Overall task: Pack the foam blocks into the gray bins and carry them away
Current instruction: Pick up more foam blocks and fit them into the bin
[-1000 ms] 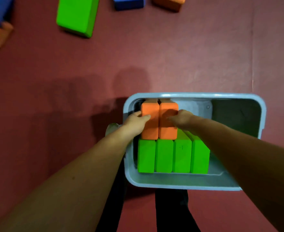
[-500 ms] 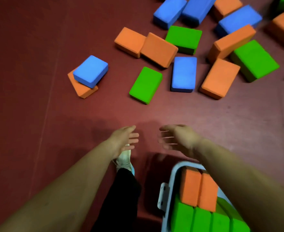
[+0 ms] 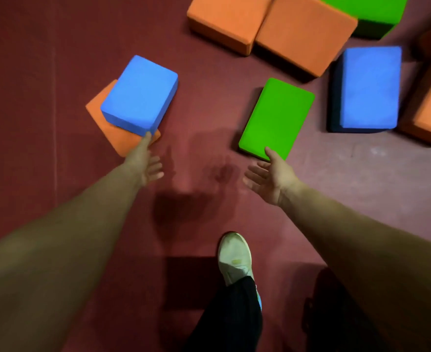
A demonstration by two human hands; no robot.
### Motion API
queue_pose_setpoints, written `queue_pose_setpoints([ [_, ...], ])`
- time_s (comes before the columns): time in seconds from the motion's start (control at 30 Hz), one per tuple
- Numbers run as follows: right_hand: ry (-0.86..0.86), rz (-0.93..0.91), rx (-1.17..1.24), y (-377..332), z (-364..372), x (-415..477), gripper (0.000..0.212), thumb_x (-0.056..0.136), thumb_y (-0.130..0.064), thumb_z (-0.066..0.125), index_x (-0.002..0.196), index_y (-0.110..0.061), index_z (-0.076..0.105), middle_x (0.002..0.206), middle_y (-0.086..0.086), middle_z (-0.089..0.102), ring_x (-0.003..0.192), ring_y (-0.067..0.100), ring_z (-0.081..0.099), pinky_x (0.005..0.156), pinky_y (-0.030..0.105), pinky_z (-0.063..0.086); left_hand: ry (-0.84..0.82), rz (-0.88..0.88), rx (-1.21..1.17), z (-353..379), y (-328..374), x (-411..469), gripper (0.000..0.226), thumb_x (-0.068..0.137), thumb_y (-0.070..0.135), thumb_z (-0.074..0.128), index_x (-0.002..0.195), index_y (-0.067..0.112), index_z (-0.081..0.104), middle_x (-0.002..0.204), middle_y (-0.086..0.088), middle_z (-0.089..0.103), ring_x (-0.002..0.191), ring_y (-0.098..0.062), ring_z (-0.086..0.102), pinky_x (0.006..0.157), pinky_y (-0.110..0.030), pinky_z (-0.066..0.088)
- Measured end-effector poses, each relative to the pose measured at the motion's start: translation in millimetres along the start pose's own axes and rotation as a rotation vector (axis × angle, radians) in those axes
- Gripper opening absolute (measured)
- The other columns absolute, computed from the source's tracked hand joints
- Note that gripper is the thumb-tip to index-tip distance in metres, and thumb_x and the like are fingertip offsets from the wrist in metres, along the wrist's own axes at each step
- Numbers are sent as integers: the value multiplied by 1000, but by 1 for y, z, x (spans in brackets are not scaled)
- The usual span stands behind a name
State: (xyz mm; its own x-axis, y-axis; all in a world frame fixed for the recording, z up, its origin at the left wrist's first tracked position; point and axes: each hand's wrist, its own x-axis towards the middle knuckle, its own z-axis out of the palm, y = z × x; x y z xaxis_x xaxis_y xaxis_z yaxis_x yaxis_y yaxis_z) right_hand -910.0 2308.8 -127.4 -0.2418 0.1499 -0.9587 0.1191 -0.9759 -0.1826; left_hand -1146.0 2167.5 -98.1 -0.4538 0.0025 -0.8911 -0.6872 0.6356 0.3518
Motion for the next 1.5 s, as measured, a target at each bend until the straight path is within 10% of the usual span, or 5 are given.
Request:
queue_pose_setpoints([
  [0.2, 105, -29, 154, 3, -1, 85, 59, 92, -58, 56, 129, -13, 49, 120, 7, 55, 121, 24, 55, 101, 50, 50, 17, -5, -19, -1, 19, 81, 80, 84, 80, 41, 143, 26, 46, 148, -6, 46, 134, -27, 44, 95, -43, 44],
  [0.43, 132, -7, 220, -2, -1, 140, 51, 84, -64, 62, 112, -22, 54, 115, 5, 56, 104, 19, 57, 85, 44, 54, 168, 55, -196, 0, 43, 133, 60, 82, 75, 50, 121, 29, 52, 83, 6, 68, 62, -12, 70, 84, -31, 45],
  [0.67, 252, -55, 192, 8, -3, 171, 59, 81, -64, 67, 120, -22, 51, 117, 4, 61, 104, 20, 62, 59, 38, 57, 119, 148, -329, 7, 35, 149, 36, 85, 57, 63, 97, 23, 65, 72, 2, 74, 77, -17, 72, 90, -32, 56],
  [0.9, 204, -82, 292, 1, -13, 165, 69, 79, -54, 74, 135, -22, 46, 128, 4, 58, 103, 19, 60, 63, 37, 50, 125, 261, -200, 31, 3, 114, 53, 75, 48, 77, 119, 21, 65, 96, 4, 75, 82, -18, 72, 60, -26, 55],
  [1.5, 306, -434, -86, 26, -276, -96, 94, 45, -53, 87, 126, -19, 52, 110, -1, 72, 96, 16, 72, 86, 47, 59, 288, 731, 513, 124, -176, -170, 64, 88, 57, 63, 129, 11, 48, 123, -3, 62, 109, -17, 59, 86, -22, 40],
])
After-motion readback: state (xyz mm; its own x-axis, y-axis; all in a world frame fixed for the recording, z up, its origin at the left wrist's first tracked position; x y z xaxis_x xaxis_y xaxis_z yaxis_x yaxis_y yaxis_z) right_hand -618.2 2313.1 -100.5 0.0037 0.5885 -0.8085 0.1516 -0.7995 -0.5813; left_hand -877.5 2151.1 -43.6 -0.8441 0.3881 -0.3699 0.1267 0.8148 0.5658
